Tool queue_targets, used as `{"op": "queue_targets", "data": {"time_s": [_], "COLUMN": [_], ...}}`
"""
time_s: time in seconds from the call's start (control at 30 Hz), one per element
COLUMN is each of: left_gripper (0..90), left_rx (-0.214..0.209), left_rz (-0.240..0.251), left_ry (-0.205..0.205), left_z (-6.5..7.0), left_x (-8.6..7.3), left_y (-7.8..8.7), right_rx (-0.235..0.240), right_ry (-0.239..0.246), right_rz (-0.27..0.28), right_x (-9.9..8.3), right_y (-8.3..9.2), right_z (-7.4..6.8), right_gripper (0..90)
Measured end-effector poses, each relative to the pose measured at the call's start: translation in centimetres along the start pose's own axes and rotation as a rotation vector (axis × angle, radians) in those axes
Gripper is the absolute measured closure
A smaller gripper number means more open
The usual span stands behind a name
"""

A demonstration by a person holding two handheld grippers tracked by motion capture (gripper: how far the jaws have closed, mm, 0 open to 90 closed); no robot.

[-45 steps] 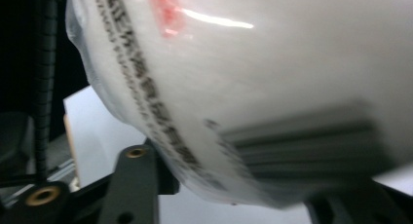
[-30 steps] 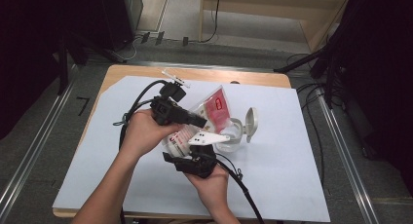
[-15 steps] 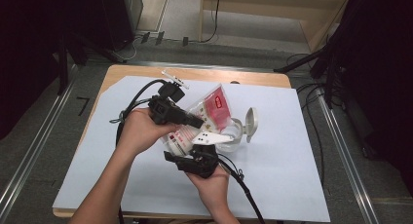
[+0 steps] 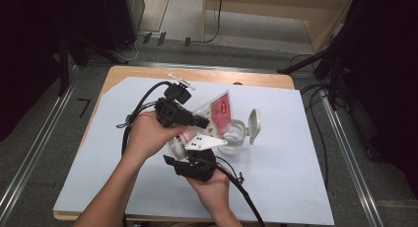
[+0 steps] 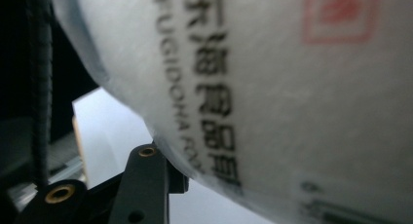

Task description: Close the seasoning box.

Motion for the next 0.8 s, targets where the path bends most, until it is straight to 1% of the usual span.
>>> {"op": "queue_targets", "data": {"time_s": [0.1,0.13,0.17,0.2,0.4,0.5,0.57,0.6,0.67,0.7,0.8], "left_gripper": [78.5,77.5,76.4,75.5,72.0,72.2,76.1,77.5,79.4,79.8,80.0], "left_rx": [-0.013,-0.023,-0.032,-0.028,-0.050,-0.048,-0.030,-0.019,0.000,0.005,0.020], "left_rz": [-0.001,-0.001,-0.001,-0.001,-0.003,-0.008,-0.022,-0.027,-0.034,-0.036,-0.024], "left_ry": [-0.005,-0.001,-0.004,-0.009,0.005,0.001,0.000,-0.010,-0.022,-0.019,-0.017], "left_z": [0.07,0.10,0.12,0.14,0.37,0.50,0.59,0.57,0.52,0.54,0.66], "left_x": [0.00,-0.02,-0.01,0.02,0.11,0.27,0.24,0.23,0.23,0.23,0.33], "left_y": [-0.21,-0.25,-0.21,-0.18,0.15,0.57,0.58,0.58,0.46,0.43,0.35], "right_rx": [0.008,0.019,0.020,0.027,0.052,0.064,0.055,0.057,0.061,0.058,0.060], "right_ry": [-0.032,-0.056,-0.068,-0.082,-0.144,-0.142,-0.110,-0.097,-0.100,-0.098,-0.099], "right_rz": [0.011,0.019,0.024,0.033,0.063,0.075,0.069,0.063,0.053,0.049,0.042], "right_x": [0.07,0.08,0.12,0.18,0.34,0.57,0.59,0.53,0.43,0.39,0.42], "right_y": [0.13,0.16,0.21,0.24,0.46,0.64,0.62,0.56,0.46,0.43,0.37], "right_z": [0.14,0.19,0.27,0.29,0.51,0.45,0.29,0.25,0.23,0.24,0.16], "right_gripper": [61.4,61.4,61.4,61.5,61.5,61.4,61.8,61.8,61.7,61.5,59.5]}}
Point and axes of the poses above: each handheld gripper's, and its own axes: y roughly backward along the jaws, x roughly out of its top, z roughly to its right, the point moved 2 cm from there along -y, roughly forward along the jaws, and after that the axes turned 15 degrees about z, right-handed, at the moved point
